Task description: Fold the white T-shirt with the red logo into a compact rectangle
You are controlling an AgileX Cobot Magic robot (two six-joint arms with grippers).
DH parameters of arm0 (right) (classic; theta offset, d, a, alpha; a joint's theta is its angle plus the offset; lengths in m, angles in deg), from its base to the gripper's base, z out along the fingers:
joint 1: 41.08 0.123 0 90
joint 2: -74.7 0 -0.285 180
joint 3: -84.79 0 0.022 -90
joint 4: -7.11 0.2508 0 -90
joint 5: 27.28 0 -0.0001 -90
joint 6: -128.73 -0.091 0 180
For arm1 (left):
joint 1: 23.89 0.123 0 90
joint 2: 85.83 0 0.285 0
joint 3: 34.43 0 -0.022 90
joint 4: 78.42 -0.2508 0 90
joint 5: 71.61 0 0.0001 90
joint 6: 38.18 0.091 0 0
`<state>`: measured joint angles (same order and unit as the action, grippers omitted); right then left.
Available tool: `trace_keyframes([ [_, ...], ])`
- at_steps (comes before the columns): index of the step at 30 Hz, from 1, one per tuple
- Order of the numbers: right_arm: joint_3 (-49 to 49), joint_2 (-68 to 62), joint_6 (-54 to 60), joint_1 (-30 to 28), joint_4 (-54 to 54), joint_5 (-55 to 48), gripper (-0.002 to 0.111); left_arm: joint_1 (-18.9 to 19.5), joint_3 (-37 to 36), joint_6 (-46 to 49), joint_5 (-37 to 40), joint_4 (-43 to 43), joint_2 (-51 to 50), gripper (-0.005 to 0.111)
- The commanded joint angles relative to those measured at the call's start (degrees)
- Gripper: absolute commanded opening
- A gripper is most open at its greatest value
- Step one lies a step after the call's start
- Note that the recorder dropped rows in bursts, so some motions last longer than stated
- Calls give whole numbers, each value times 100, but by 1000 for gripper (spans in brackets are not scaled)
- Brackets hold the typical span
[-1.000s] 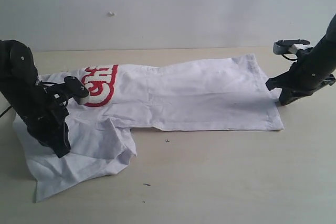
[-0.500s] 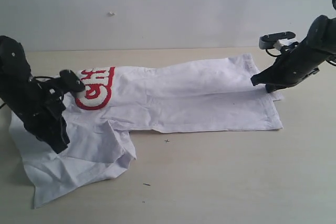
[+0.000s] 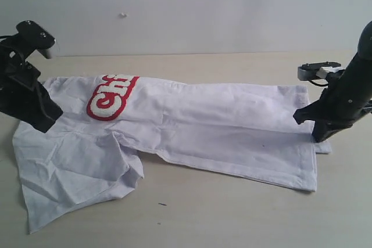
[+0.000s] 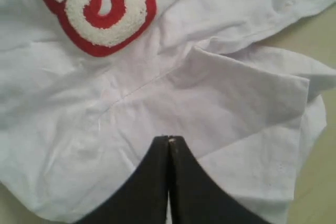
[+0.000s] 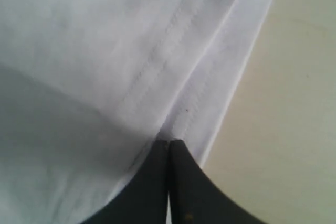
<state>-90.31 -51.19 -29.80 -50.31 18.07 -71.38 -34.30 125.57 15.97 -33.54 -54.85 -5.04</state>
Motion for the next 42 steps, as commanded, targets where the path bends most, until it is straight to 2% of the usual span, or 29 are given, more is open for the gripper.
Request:
trace_keyframes([
  [1, 6, 611, -111, -8, -27, 604, 9, 13, -71, 257, -145, 562, 208, 0],
  [2, 6, 732, -237, -21, -41, 972, 24, 13, -71, 463, -183, 789, 221, 0],
  [4, 6, 701, -416, -75, -25, 1390, 42, 13, -71, 651, -287, 1026, 210, 0],
  [8, -184, 296, -570, -75, 121, 1636, 42, 13, -71, 910, -406, 1326, 210, 0],
  [16, -1118, -656, -326, -154, 595, 1373, 42, 13, -71, 987, -422, 1379, 210, 0],
  [22, -1160, -839, 593, -184, 1607, 1399, 42, 13, -71, 1010, -446, 1379, 210, 0],
  [31, -1160, -1057, 593, -184, 1517, 1722, 42, 13, -71, 1009, -447, 1379, 210, 0],
  [34, -1160, -1067, 593, -184, 1517, 1776, 38, 13, -71, 1009, -496, 1379, 210, 0],
  [39, -1160, -940, 839, -184, 1517, 1780, 10, 13, -71, 1009, -586, 1379, 210, 0],
  [40, -1160, -891, 888, -184, 1534, 1780, 1, 13, -71, 1009, -598, 1379, 210, 0],
  [42, -1160, -787, 996, -184, 1630, 1767, 0, 13, -71, 1009, -634, 1379, 210, 0],
])
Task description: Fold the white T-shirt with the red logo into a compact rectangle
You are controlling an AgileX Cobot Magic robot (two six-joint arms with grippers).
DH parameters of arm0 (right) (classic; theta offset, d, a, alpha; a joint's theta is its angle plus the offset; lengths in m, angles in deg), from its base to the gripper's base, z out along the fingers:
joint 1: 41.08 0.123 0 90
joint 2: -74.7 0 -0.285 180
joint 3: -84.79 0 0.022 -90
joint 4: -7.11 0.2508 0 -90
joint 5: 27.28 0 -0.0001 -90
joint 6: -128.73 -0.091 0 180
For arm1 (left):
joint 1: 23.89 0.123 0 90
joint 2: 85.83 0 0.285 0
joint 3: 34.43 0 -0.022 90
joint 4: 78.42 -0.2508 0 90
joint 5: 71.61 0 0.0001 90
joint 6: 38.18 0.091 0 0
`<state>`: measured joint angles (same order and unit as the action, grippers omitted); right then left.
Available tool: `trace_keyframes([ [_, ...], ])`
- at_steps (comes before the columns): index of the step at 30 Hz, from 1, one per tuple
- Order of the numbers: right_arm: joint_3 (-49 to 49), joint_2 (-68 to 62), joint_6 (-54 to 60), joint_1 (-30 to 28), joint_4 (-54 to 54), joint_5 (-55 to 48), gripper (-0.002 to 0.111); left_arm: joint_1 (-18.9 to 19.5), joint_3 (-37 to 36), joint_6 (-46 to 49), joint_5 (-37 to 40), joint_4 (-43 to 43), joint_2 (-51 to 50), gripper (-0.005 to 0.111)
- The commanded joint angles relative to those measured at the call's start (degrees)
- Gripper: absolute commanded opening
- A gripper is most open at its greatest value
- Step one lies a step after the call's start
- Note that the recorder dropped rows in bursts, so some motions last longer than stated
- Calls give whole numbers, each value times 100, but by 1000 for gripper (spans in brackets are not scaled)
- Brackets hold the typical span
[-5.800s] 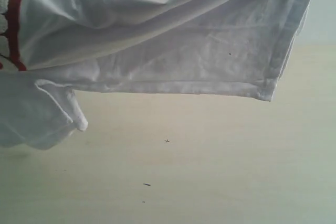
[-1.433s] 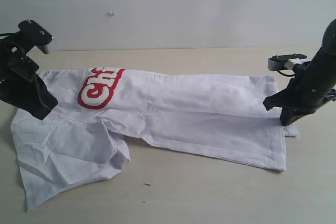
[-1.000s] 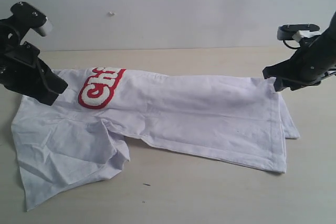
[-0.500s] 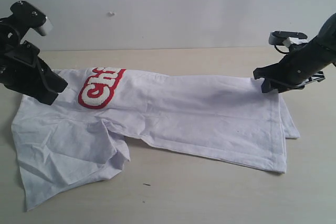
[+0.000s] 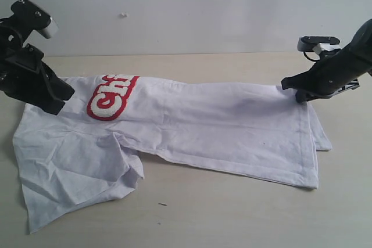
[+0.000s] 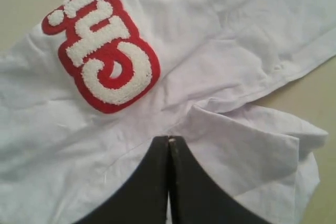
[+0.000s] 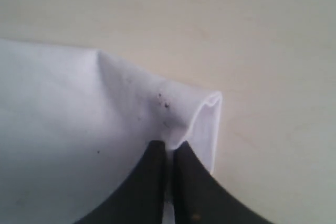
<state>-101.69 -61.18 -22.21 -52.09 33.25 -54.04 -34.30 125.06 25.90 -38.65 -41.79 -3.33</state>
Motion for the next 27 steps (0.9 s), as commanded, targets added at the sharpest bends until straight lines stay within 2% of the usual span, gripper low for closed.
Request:
trace_keyframes([
  [1, -22, 268, 267, -6, 127, 49, 0, 13, -20, 16, -127, 73, 39, 0],
  [9, -109, 630, 279, 5, 212, 172, 0, 13, -20, 16, -127, 73, 39, 0],
  [13, -454, 630, 291, 5, 284, -94, 0, 13, -20, 16, -127, 73, 39, 0],
  [22, -1449, 630, 528, 5, 1190, -626, 0, 13, -20, 29, -169, 73, 39, 0],
  [27, -1789, 617, 528, 5, 1252, -538, 1, 13, -20, 29, -169, 73, 39, 0],
])
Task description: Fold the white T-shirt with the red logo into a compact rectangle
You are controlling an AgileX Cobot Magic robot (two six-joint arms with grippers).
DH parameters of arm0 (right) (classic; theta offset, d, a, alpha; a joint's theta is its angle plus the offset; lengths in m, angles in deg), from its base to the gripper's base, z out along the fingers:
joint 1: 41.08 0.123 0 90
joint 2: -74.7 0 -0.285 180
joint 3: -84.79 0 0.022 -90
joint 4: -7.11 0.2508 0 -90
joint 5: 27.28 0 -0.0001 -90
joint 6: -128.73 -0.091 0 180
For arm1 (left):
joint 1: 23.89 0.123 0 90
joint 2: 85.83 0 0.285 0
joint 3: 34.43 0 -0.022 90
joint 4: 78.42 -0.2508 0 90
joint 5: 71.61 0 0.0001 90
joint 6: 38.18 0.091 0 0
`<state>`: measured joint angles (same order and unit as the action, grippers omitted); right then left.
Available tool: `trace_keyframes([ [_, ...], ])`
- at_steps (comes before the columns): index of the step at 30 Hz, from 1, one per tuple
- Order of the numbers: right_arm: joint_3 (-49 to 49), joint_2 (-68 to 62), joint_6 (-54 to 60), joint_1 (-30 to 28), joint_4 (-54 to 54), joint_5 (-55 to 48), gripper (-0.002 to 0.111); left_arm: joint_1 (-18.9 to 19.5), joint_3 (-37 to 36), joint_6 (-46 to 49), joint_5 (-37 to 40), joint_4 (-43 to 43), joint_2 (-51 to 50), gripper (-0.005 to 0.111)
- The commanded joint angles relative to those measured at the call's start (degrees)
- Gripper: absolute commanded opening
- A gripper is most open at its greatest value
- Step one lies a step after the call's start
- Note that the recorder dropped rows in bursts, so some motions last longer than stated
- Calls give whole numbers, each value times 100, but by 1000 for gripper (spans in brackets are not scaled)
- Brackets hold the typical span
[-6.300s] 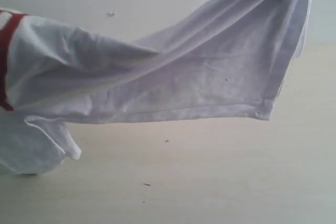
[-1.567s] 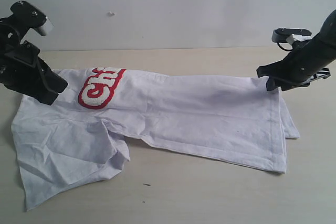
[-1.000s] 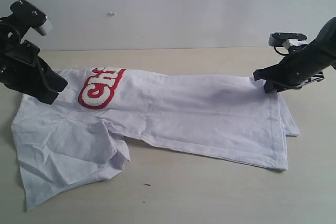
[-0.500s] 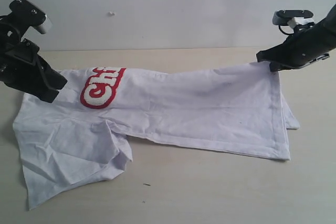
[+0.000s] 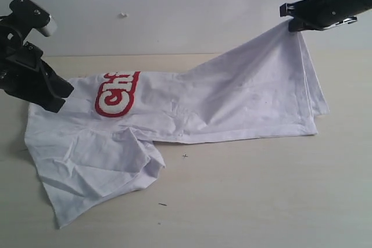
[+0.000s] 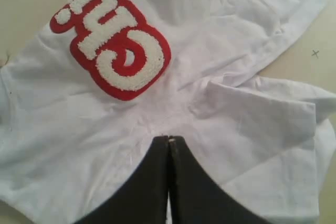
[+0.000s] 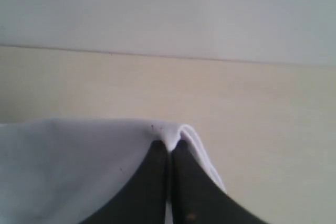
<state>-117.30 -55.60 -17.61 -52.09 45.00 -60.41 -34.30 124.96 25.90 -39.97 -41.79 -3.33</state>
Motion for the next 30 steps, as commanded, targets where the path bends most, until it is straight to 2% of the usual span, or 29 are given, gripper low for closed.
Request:
trace_keyframes([
  [1, -265, 60, 68, 5, 55, 140, 5, 13, -10, 29, -37, 73, 39, 0],
  [7, -287, 60, -386, 5, -774, 302, 37, 13, -10, 29, 63, 73, 39, 0],
  [8, -287, 60, -603, 5, -1024, 302, 38, 13, -10, 29, 84, 86, 39, 0],
  [11, -287, 38, -1649, 5, -2135, 155, 36, 13, -10, 29, 199, 125, 39, 0],
  [13, -287, -62, -1982, 5, -2383, -206, 35, 13, -10, 29, 236, 133, 39, 0],
  [18, -287, -611, -1650, 5, -2341, -1207, 34, 13, -10, 29, 284, 171, 39, 0],
  [23, -287, -1020, -1577, 5, -2341, -1489, 33, 13, -10, 19, 295, 213, 39, 0],
  [26, -287, -1225, -1577, 5, -2504, -1487, 24, 13, -10, 156, 241, 330, 39, 0],
  [30, -287, -1354, -1589, 5, -2864, -1289, 0, 13, -10, 192, 241, 382, 39, 0],
])
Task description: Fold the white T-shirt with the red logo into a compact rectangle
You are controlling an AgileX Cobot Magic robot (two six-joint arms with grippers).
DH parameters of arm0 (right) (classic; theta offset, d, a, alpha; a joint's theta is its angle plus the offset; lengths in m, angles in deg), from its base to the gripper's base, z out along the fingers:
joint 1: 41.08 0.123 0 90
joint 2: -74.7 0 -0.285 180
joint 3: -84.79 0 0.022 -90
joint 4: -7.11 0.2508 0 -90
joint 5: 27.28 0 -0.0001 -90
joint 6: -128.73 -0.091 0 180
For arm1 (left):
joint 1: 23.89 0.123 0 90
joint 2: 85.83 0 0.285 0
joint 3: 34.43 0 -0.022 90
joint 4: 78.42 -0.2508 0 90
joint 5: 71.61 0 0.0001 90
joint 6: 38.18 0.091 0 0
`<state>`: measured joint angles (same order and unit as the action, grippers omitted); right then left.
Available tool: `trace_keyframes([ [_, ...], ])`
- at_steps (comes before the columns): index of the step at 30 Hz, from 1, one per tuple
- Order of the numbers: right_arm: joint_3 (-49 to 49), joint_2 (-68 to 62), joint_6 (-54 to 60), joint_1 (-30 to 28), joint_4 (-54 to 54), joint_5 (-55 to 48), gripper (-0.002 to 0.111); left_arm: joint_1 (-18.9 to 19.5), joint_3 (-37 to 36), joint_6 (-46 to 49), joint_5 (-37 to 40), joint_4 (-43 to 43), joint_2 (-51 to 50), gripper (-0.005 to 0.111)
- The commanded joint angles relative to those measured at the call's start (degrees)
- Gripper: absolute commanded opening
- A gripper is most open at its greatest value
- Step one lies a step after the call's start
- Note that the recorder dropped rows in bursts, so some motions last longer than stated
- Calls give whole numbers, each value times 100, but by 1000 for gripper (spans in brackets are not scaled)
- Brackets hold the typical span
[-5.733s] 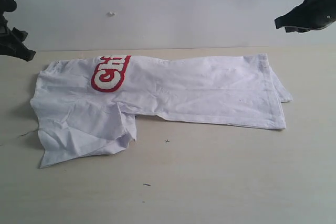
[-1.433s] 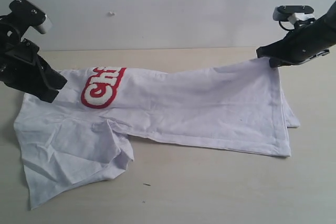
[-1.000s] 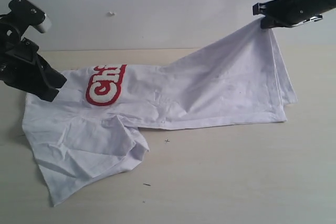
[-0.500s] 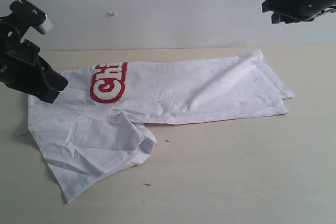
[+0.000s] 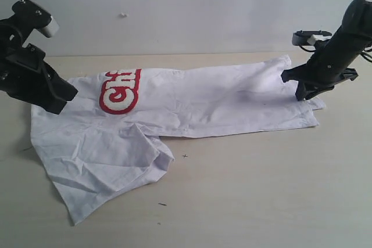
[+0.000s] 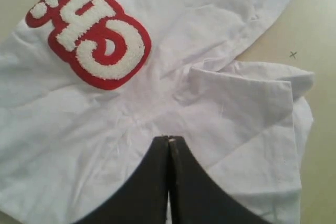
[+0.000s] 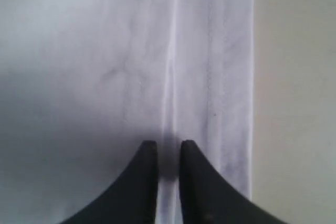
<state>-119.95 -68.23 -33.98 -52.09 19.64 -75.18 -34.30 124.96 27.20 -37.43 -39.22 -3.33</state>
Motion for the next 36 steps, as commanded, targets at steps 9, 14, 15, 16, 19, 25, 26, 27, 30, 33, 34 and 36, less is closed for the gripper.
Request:
trace_keyframes([
  [9, -22, -148, -93, 5, -454, 285, 0, 13, -10, 86, -13, 152, 39, 0],
  [14, 203, -49, -102, 5, -828, -711, 0, 13, -10, 206, -67, 241, 39, 0],
  [15, 306, 12, -102, 5, -852, -876, 0, 13, -10, 206, -64, 258, 39, 0],
  [16, 460, 93, -102, 5, -852, -981, 0, 13, -10, 206, -47, 303, 39, 0],
  [19, 1086, 389, -102, 5, -841, -891, 0, 13, -10, 206, 78, 391, 39, 0],
  [25, 2049, 919, -89, 5, -816, -485, 0, 13, -10, 206, 178, 498, 39, 0],
  [26, 2077, 986, -89, 5, -805, -485, 0, 13, -10, 206, 178, 498, 39, 0],
  [27, 2099, 1045, -89, 5, -805, -485, 0, 13, -10, 206, 178, 498, 39, 0],
  [30, 2099, 1277, -79, 5, -597, -505, 2, 13, -10, 331, 150, 578, 39, 0],
  [33, 2099, 1579, 285, 5, -8, -401, 14, 13, -10, 473, 150, 768, 39, 0],
  [34, 2099, 1663, 374, -7, 153, -323, 21, 13, -10, 497, 150, 824, 39, 0],
  [36, 2099, 1836, 438, -7, 314, -154, 34, 13, -10, 497, 167, 822, 39, 0],
])
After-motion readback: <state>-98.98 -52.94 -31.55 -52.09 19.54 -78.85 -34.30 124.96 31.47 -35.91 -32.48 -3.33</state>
